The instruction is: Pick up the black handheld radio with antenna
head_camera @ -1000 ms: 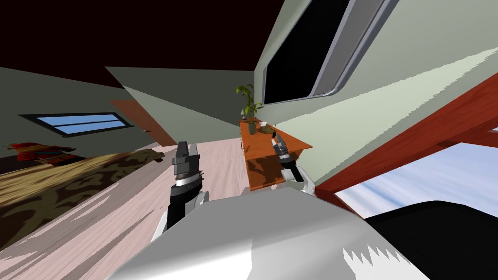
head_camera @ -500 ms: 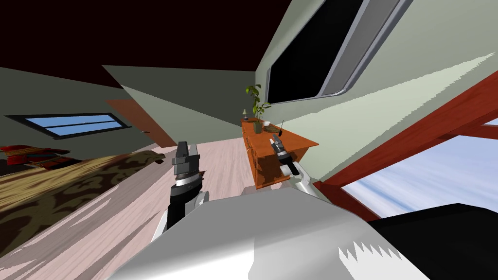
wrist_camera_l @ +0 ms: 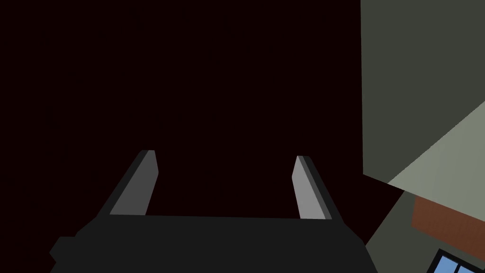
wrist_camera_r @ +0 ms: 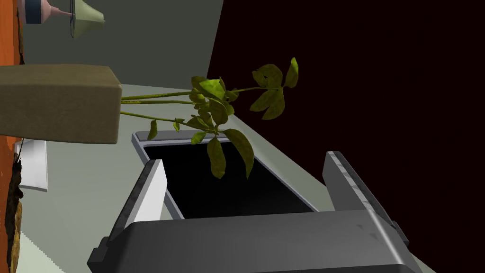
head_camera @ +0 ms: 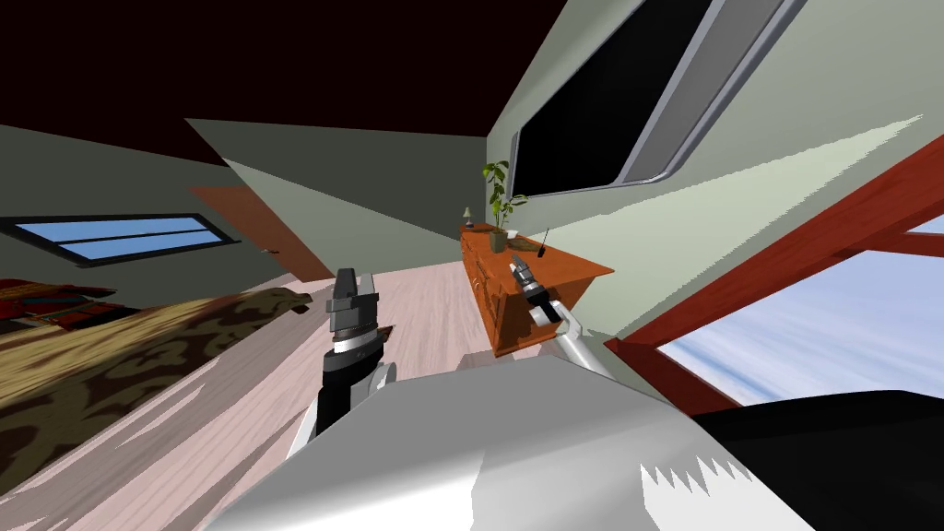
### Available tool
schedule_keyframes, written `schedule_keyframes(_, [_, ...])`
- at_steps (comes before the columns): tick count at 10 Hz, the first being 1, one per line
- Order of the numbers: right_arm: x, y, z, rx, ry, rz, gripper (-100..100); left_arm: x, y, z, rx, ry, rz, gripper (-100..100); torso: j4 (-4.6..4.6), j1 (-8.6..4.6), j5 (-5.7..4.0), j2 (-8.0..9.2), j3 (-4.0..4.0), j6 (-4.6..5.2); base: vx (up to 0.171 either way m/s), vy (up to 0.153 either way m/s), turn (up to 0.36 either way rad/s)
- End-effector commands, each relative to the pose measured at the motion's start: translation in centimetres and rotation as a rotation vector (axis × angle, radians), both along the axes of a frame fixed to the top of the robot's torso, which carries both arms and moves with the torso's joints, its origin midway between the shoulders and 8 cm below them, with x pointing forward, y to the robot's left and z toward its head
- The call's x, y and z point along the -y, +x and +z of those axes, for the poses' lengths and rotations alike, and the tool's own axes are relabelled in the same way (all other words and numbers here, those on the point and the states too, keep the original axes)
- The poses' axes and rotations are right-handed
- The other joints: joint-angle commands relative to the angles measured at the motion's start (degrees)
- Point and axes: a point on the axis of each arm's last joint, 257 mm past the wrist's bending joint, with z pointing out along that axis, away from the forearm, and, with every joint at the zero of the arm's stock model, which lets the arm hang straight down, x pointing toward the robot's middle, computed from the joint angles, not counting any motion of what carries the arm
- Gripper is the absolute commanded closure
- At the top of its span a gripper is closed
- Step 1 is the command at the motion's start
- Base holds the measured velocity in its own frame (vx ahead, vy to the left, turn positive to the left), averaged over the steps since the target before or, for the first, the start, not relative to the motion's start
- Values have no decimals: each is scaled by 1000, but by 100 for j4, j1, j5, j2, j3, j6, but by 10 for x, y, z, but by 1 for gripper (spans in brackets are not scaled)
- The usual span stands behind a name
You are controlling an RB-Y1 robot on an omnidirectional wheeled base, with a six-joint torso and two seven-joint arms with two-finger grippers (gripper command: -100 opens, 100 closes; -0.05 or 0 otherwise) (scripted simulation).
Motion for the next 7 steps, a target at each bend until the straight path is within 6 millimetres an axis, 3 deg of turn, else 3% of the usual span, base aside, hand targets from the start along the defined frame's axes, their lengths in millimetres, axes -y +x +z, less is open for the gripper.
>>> schedule_keyframes(1, [6,17,-2,-20,-47,-12,-100,0,0,0,0,0,0,0,0,0,0,0,0,0,-8,232,-52])
schedule_keyframes(2, [11,21,-12,-42,-47,-21,-100,0,0,0,0,0,0,0,2,6,1,2,2,1,0,214,-42])
schedule_keyframes(3, [13,34,-10,-51,-93,-33,-100,0,0,0,0,0,0,0,1,-1,0,1,2,0,40,246,-57])
schedule_keyframes(4, [20,38,-25,-82,-92,-46,-100,0,0,0,0,0,0,0,-1,10,1,-11,-5,0,58,204,-39])
schedule_keyframes(7, [37,66,-27,-120,-197,-92,-100,0,0,0,0,0,0,0,-3,-6,0,-11,-7,1,40,211,-51])
